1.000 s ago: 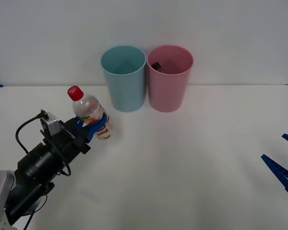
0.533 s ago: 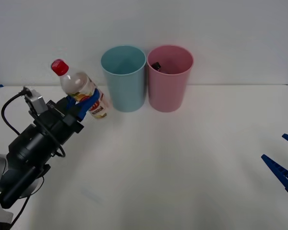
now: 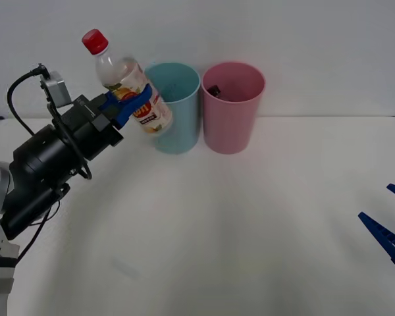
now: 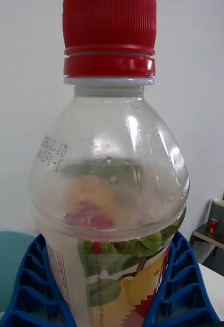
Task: Grasp the object on the table and drop it into the matching bin: aluminum can to the light blue bin, PET bottle to the pink bin.
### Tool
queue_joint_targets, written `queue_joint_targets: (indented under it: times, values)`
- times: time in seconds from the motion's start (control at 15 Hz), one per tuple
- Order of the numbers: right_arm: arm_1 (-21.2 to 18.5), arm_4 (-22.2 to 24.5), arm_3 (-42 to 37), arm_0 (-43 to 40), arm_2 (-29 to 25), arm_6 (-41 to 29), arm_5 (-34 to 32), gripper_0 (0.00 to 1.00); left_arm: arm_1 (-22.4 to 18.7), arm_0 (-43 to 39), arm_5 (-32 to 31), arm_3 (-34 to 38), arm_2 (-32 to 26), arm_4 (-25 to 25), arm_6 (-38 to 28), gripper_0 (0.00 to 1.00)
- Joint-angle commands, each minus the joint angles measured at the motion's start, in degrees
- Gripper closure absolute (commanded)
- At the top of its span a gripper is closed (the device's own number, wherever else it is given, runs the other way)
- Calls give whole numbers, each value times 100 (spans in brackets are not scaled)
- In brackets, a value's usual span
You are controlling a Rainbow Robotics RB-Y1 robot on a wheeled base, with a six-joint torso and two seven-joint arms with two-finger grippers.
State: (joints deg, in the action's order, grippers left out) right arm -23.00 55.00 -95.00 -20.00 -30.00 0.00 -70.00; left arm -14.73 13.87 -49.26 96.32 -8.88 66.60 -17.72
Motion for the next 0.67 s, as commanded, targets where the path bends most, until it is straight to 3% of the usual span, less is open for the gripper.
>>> queue_joint_targets:
  times: [0.07,0.2,0.67]
  values:
    - [0,0,0,0,0,0,0,0,6,397,-13,-16,18,336,-531,99]
    - [0,0,0,0,0,0,0,0,6,669,-4,-139,35,450,-698,99]
    - [0,0,0,0,0,0,0,0,6,2102,-101,-1634,141,573,-478,98]
